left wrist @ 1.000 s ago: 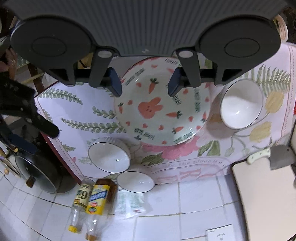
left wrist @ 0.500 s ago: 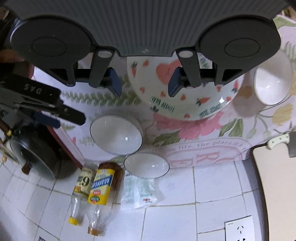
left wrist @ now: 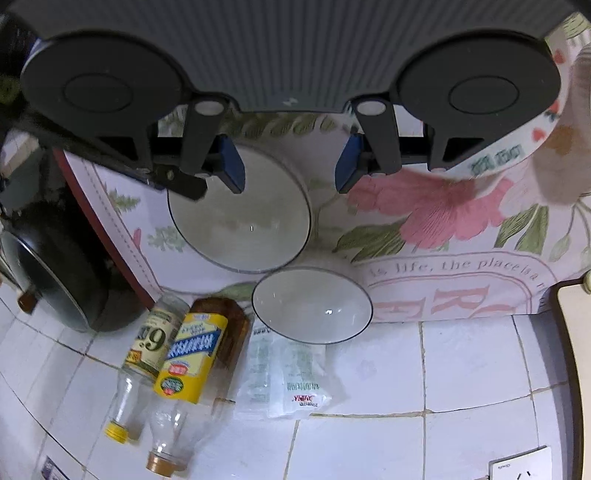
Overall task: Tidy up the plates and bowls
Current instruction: 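Move both grippers to the white bowl near the oil bottles, then close both grippers on the rim of that white bowl, then lift the white bowl and carry it over the first placed bowl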
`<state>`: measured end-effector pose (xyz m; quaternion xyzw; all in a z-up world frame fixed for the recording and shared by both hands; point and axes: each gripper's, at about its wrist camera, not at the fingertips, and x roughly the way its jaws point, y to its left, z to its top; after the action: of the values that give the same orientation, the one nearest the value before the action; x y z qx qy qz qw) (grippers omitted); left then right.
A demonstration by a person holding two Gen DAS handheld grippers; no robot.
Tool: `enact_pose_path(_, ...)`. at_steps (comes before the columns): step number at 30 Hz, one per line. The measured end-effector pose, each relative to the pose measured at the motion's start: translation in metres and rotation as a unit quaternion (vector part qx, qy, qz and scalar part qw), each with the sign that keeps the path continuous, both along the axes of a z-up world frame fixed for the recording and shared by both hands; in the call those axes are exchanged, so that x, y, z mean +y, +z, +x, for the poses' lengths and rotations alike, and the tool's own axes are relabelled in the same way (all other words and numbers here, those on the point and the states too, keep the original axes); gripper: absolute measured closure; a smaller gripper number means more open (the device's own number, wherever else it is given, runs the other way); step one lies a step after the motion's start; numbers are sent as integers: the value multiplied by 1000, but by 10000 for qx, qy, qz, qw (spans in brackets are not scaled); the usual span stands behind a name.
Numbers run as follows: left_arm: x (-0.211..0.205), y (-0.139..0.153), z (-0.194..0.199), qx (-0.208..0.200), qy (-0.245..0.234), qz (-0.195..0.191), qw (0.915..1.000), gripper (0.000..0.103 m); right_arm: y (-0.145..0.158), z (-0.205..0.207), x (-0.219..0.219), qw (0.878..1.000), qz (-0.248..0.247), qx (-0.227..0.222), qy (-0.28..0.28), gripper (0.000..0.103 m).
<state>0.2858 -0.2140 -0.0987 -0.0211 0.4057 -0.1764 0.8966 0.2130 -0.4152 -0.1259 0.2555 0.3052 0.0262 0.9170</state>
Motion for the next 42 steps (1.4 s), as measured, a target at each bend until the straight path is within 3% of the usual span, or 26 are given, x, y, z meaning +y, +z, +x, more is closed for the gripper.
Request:
enact_pose_path(4, -7, -14, 14, 124, 153, 15, 9998, 61, -4, 3, 1, 9999, -71, 41, -124, 63)
enact_pose_path(6, -7, -21, 17, 199, 199, 14, 9996, 73, -5, 4, 0, 9999, 54, 9, -91, 74)
enact_pose_path(9, -7, -26, 20, 298, 152, -86, 9994, 85, -2, 6, 2, 10000, -39, 23, -39, 77)
enact_pose_path(16, -11, -30, 19, 177, 301, -44, 9994, 87, 2, 13, 9, 9993, -339, 138, -103, 81)
enact_pose_path(27, -13, -29, 15, 377, 533, -6, 9979, 88, -4, 20, 0, 9985, 285, 332, -323, 85)
enact_pose_path(30, -12, -27, 10, 402, 550, 61, 9977, 88, 0, 17, 4, 9988, 207, 345, -268, 85)
enact_pose_path(37, -5, -6, -4, 201, 448, 51, 9988, 88, 9, 7, -1, 9975, 564, 337, -275, 85)
enact_pose_path(42, 0, 14, -13, 107, 405, 66, 9991, 88, 27, -1, 4, 9976, 557, 333, -234, 85)
